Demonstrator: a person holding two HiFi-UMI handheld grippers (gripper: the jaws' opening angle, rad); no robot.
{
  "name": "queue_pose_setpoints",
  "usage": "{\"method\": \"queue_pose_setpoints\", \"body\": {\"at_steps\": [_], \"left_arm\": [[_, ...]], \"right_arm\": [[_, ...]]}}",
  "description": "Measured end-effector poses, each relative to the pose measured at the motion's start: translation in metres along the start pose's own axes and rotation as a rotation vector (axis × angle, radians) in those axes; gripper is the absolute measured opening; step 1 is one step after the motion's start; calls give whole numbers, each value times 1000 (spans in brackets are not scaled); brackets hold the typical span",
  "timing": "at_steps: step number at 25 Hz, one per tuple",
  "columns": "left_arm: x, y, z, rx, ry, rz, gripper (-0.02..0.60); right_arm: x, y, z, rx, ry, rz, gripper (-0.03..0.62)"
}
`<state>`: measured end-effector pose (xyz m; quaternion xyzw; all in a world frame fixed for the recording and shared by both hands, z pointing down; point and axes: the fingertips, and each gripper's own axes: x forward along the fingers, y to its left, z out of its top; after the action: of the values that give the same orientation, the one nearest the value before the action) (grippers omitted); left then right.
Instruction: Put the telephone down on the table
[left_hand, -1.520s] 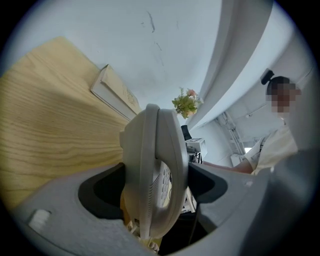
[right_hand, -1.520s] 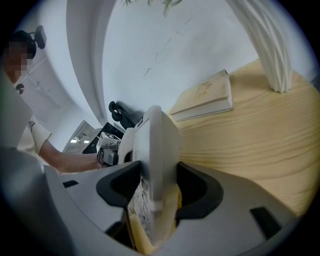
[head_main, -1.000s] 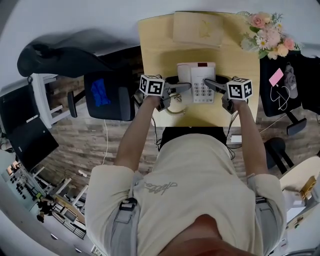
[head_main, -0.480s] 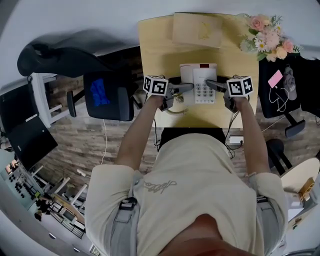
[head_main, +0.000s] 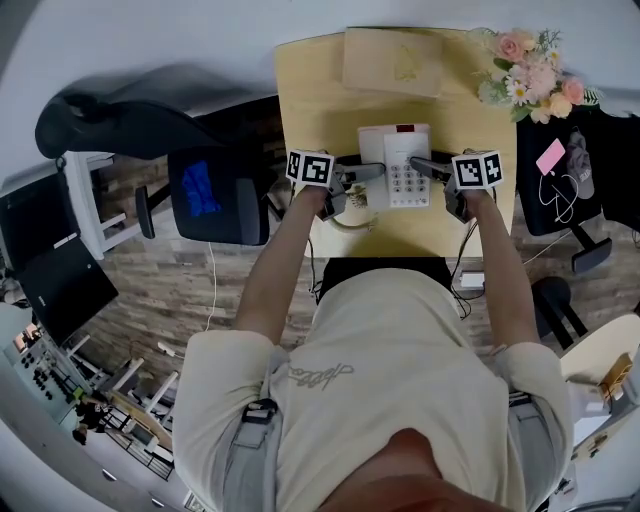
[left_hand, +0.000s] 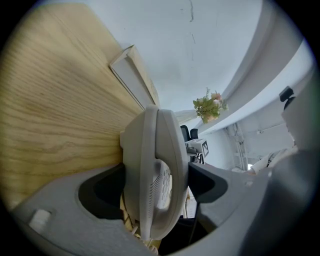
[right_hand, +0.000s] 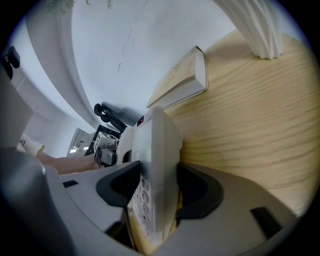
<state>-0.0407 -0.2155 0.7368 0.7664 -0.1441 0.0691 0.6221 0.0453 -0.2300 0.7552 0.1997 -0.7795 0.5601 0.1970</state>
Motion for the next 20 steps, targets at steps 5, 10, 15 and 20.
{"method": "queue_pose_setpoints", "body": {"at_steps": [5, 10, 15, 20], "left_arm": [[2, 0, -1, 6, 63, 28, 380], [1, -1, -1, 10, 83, 60, 380], [-1, -2, -1, 36, 50, 85, 380], [-17, -15, 7, 28, -51, 51, 380]], "right_arm": [[0, -2, 0, 8, -10, 15, 221], [-2, -1, 1, 3, 12, -33, 225], [-12, -2, 4, -50, 2, -129, 225], [-36, 12, 12, -68, -94, -139, 224]]}}
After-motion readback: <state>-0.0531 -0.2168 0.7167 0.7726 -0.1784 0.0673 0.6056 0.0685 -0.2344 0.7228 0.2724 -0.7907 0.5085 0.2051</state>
